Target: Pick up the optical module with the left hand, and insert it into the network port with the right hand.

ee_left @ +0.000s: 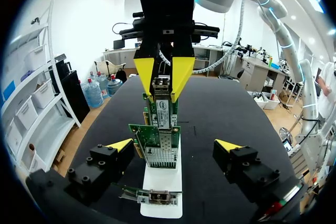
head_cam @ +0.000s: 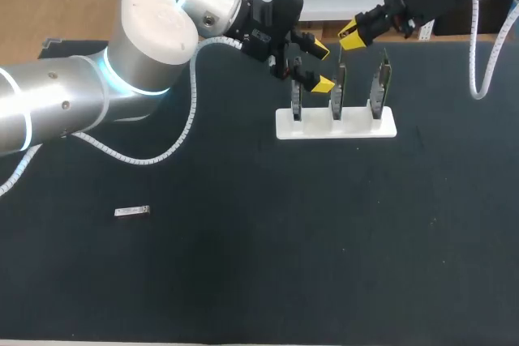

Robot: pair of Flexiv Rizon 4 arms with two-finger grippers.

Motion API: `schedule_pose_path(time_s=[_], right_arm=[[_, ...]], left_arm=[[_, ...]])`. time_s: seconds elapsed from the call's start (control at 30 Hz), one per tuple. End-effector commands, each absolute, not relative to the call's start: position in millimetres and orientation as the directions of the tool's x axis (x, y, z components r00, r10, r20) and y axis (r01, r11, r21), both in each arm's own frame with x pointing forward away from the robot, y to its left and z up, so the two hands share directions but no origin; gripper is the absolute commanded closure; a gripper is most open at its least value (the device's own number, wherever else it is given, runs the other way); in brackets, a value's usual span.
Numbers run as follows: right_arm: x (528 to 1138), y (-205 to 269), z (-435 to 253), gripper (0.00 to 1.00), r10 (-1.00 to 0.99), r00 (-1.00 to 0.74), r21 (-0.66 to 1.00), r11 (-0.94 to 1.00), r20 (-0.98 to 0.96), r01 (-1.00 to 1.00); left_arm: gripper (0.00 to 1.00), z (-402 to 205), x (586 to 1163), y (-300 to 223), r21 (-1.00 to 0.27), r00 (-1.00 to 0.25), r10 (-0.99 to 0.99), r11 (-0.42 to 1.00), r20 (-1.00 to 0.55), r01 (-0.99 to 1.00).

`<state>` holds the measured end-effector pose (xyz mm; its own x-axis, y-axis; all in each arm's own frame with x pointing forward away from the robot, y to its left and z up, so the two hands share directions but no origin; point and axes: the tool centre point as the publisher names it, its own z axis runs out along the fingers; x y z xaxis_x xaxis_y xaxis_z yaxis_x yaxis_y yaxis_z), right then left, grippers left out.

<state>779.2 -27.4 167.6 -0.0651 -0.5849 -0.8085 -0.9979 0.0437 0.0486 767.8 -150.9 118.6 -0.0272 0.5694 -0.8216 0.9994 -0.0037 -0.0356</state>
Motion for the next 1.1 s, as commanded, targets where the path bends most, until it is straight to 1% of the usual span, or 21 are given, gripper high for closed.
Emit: schedule_pose_path(time_s=[0.03,1.1], right_arm=[[775.2,-27.7,168.2,1.0,-0.585,-0.063,0.042,0.05,-0.809,-0.998],[778.5,-27.0,168.7,1.0,-0.591,-0.064,0.034,0.061,-0.804,-0.998]], left_arm=[[0.0,119.0,768.5,-151.7,-0.037,-0.029,0.573,-0.003,-0.819,0.999],[0.0,119.0,768.5,-151.7,-0.037,-0.029,0.573,-0.003,-0.819,0.999]])
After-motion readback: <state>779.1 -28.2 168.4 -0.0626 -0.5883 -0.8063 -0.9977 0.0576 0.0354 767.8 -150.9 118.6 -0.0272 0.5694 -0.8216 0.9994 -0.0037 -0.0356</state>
